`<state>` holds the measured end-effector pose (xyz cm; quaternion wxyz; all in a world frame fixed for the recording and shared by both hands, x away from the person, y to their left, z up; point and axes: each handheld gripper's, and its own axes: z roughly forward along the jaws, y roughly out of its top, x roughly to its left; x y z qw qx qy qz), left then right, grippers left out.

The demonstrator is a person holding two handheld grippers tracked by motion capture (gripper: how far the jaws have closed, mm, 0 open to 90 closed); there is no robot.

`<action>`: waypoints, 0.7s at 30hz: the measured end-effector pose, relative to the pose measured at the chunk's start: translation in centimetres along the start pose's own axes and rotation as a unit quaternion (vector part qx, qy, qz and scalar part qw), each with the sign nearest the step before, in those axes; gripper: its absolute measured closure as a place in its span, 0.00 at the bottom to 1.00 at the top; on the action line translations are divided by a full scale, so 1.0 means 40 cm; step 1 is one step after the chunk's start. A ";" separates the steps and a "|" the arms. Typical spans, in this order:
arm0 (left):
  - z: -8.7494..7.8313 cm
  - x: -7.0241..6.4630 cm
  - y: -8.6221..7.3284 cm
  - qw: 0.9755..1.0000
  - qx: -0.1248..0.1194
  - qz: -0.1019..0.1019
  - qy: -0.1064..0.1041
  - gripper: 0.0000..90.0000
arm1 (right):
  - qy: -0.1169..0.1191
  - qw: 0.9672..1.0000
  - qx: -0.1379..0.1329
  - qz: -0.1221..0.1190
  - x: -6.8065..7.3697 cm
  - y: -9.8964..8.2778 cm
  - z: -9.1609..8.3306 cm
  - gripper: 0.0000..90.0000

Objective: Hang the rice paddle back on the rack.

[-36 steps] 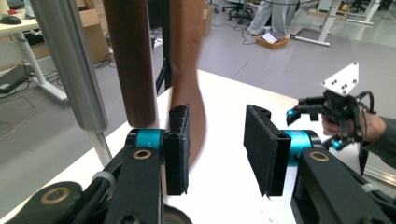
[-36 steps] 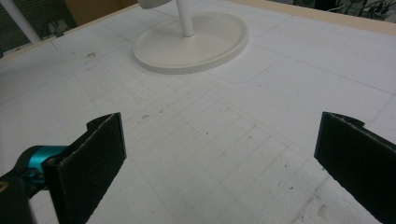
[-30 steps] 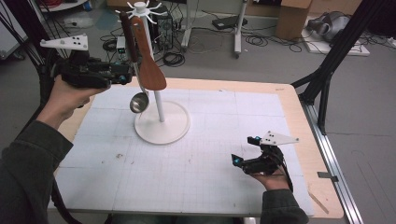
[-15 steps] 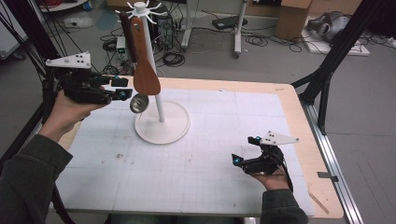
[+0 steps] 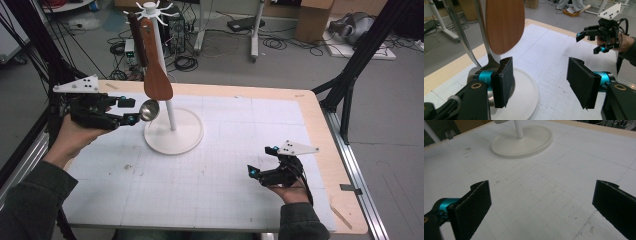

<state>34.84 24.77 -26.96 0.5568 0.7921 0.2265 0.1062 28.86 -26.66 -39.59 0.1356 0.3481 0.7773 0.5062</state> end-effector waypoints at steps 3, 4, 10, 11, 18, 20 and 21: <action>0.000 -0.004 -0.021 1.000 0.001 -0.004 0.006 0.40 | 0.001 1.000 0.002 0.003 -0.001 -0.001 0.000 0.01; 0.000 -0.006 -0.028 1.000 0.000 -0.007 0.006 0.39 | 0.000 1.000 0.001 0.001 -0.001 -0.001 0.000 0.01; -0.001 -0.016 -0.058 1.000 0.003 -0.011 0.014 0.33 | 0.000 1.000 0.003 0.002 0.000 -0.002 0.002 0.01; -0.002 -0.018 -0.064 1.000 0.002 -0.014 0.016 0.33 | 0.000 1.000 0.003 0.002 0.000 -0.001 0.002 0.01; -0.007 -0.028 -0.095 1.000 0.005 -0.020 0.024 0.28 | -0.001 1.000 0.003 0.002 0.000 -0.002 0.003 0.01; -0.007 -0.030 -0.104 0.999 0.007 -0.022 0.025 0.27 | -0.001 1.000 0.003 0.002 0.000 -0.002 0.002 0.01; -0.007 -0.031 -0.107 0.999 0.009 -0.021 0.026 0.27 | -0.002 1.000 0.003 0.002 0.000 -0.002 0.002 0.01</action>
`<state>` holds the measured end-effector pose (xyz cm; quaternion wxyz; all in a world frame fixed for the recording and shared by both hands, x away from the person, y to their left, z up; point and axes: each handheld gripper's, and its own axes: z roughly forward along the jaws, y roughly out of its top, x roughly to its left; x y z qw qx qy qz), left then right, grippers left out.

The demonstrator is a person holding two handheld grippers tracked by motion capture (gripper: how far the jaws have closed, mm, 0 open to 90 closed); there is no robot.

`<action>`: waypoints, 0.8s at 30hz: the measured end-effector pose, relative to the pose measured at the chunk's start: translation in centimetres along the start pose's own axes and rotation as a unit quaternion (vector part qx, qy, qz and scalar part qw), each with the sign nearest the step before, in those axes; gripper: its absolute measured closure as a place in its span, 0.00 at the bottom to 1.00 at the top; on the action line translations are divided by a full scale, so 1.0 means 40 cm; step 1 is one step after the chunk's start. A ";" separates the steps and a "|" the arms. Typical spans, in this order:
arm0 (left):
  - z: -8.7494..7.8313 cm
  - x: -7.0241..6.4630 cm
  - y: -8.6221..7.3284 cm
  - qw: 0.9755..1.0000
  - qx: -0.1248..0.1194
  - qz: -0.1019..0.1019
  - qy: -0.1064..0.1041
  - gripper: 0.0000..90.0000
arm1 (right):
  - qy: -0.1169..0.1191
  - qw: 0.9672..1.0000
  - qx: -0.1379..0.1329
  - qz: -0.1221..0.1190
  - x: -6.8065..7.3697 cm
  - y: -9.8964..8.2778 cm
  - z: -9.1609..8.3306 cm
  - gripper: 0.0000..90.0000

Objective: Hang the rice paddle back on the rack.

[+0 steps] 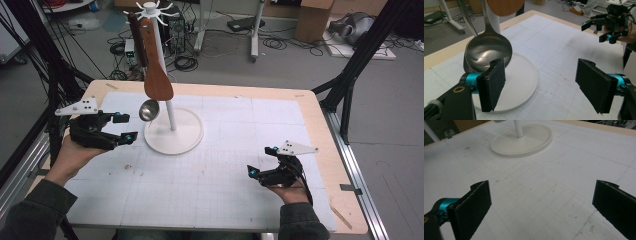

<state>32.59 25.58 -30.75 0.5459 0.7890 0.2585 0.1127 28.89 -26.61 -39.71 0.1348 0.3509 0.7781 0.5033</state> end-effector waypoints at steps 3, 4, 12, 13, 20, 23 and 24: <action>0.002 -0.005 -0.012 1.000 0.001 -0.002 0.002 0.27 | 0.001 1.000 0.000 0.000 -0.001 0.000 0.000 0.01; 0.003 -0.007 -0.016 1.000 0.002 -0.002 0.004 0.26 | 0.001 1.000 0.000 0.000 -0.001 0.000 0.000 0.01; 0.007 -0.018 -0.034 1.000 0.008 -0.002 0.006 0.24 | -0.001 1.000 0.000 -0.001 0.000 0.000 0.000 0.01; 0.007 -0.019 -0.036 1.000 0.009 -0.001 0.007 0.23 | -0.001 1.000 0.000 -0.001 0.000 0.000 0.000 0.01; 0.009 -0.026 -0.060 1.000 0.019 -0.005 0.010 0.19 | 0.000 1.000 0.002 -0.003 0.002 -0.001 0.002 0.01; 0.008 -0.031 -0.071 1.000 0.022 -0.009 0.011 0.16 | 0.001 1.000 0.003 -0.001 0.003 -0.001 0.002 0.01; 0.008 -0.033 -0.074 1.000 0.025 -0.008 0.011 0.15 | 0.000 1.000 0.003 0.001 0.004 -0.001 0.001 0.01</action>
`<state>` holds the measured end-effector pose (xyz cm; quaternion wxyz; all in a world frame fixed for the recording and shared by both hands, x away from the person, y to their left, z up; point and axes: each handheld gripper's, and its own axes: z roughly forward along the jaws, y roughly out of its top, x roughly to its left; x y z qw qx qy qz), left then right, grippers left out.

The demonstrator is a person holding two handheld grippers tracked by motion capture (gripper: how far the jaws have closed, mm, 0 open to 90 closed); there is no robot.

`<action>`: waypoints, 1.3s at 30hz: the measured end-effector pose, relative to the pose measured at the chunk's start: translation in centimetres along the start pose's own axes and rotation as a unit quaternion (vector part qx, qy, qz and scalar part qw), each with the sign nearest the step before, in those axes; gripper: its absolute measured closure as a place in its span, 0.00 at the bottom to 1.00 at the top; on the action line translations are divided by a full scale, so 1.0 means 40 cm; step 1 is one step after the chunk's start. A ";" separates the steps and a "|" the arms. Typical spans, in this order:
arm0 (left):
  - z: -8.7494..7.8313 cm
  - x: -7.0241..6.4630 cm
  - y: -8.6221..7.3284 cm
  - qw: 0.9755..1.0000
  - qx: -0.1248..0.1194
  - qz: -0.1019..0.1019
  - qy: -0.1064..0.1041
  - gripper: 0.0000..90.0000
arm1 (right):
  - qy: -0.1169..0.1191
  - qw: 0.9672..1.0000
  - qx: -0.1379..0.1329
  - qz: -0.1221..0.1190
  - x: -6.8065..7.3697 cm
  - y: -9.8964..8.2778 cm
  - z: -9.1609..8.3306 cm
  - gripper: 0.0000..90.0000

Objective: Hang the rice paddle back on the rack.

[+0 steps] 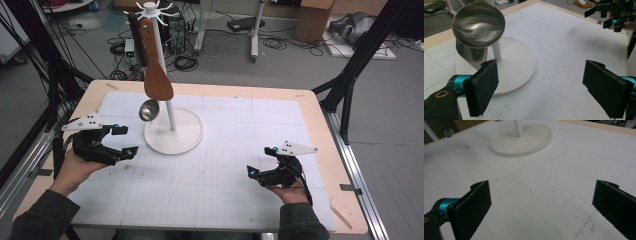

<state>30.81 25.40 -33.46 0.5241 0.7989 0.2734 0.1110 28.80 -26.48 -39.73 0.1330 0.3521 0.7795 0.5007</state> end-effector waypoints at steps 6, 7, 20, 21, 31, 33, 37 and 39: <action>0.001 -0.013 -0.015 1.000 0.006 0.004 0.002 0.10 | -0.001 1.000 -0.003 -0.004 0.000 0.000 0.000 0.01; 0.001 -0.014 -0.018 1.000 0.007 0.003 0.002 0.09 | 0.000 1.000 -0.002 -0.003 0.001 0.000 -0.001 0.01; 0.004 -0.032 -0.066 1.000 0.013 0.001 0.011 0.05 | 0.000 1.000 -0.003 -0.005 0.003 0.001 -0.001 0.01; 0.005 -0.032 -0.070 1.000 0.015 0.000 0.009 0.05 | -0.001 1.000 -0.002 -0.004 0.003 0.001 -0.001 0.01; 0.005 -0.038 -0.106 1.000 0.019 -0.006 0.016 0.02 | -0.002 1.000 -0.003 -0.006 0.005 -0.001 -0.002 0.01; 0.004 -0.040 -0.112 1.000 0.019 -0.007 0.014 0.02 | -0.002 1.000 -0.002 -0.003 0.006 -0.002 -0.001 0.01; 0.002 -0.045 -0.125 1.000 0.013 -0.009 0.020 0.02 | -0.001 1.000 -0.003 -0.003 0.004 -0.004 0.002 0.01; 0.003 -0.048 -0.134 1.000 0.011 -0.008 0.023 0.02 | -0.001 1.000 -0.002 0.002 0.003 -0.006 0.003 0.01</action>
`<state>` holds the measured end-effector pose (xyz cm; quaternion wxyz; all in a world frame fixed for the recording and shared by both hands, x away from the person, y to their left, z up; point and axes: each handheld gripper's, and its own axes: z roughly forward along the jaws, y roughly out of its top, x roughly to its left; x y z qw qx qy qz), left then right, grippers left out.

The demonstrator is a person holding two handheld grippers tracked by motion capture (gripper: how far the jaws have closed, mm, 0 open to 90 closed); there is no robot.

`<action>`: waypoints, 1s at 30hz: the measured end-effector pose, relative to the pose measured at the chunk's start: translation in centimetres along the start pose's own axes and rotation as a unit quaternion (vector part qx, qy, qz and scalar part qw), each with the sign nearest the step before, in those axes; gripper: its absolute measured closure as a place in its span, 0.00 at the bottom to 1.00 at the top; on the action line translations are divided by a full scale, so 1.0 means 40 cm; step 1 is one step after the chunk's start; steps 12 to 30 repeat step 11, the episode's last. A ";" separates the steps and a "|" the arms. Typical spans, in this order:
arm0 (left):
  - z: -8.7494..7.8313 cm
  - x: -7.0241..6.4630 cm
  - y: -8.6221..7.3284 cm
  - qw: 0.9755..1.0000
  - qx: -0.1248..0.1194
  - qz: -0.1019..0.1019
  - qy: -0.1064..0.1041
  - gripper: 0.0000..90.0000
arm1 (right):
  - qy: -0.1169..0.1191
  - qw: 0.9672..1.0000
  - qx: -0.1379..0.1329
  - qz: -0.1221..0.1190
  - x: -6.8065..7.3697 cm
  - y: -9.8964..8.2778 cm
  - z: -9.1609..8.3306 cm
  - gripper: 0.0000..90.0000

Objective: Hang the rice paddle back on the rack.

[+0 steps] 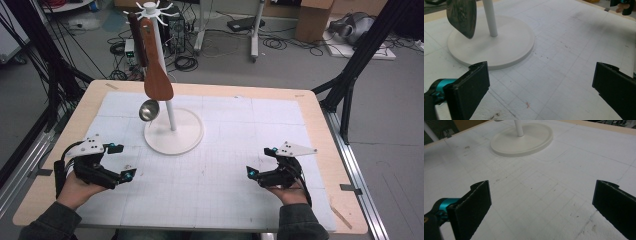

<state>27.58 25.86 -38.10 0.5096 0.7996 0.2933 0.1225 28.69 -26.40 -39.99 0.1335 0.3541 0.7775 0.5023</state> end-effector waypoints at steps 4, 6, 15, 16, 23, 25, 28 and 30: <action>0.006 -0.003 -0.011 1.000 0.003 -0.001 0.001 0.02 | 0.000 1.000 -0.001 0.000 -0.004 -0.002 0.002 0.01; 0.008 -0.005 -0.014 1.000 0.005 0.001 0.004 0.02 | -0.002 1.000 -0.002 0.002 -0.005 -0.004 0.001 0.01; 0.011 -0.002 -0.020 1.000 0.013 0.002 0.009 0.02 | -0.002 1.000 -0.001 0.004 -0.007 -0.007 0.001 0.01; 0.011 -0.002 -0.020 1.000 0.013 0.002 0.009 0.02 | -0.002 1.000 -0.001 0.004 -0.007 -0.007 0.001 0.01; 0.011 -0.002 -0.020 1.000 0.013 0.002 0.009 0.02 | -0.002 1.000 -0.001 0.004 -0.007 -0.007 0.001 0.01; 0.011 -0.002 -0.020 1.000 0.013 0.002 0.009 0.02 | -0.002 1.000 -0.001 0.004 -0.007 -0.007 0.001 0.01; 0.011 -0.002 -0.020 1.000 0.013 0.002 0.009 0.02 | -0.002 1.000 -0.001 0.004 -0.007 -0.007 0.001 0.01; 0.011 -0.002 -0.020 1.000 0.013 0.002 0.009 0.02 | -0.002 1.000 -0.001 0.004 -0.007 -0.007 0.001 0.01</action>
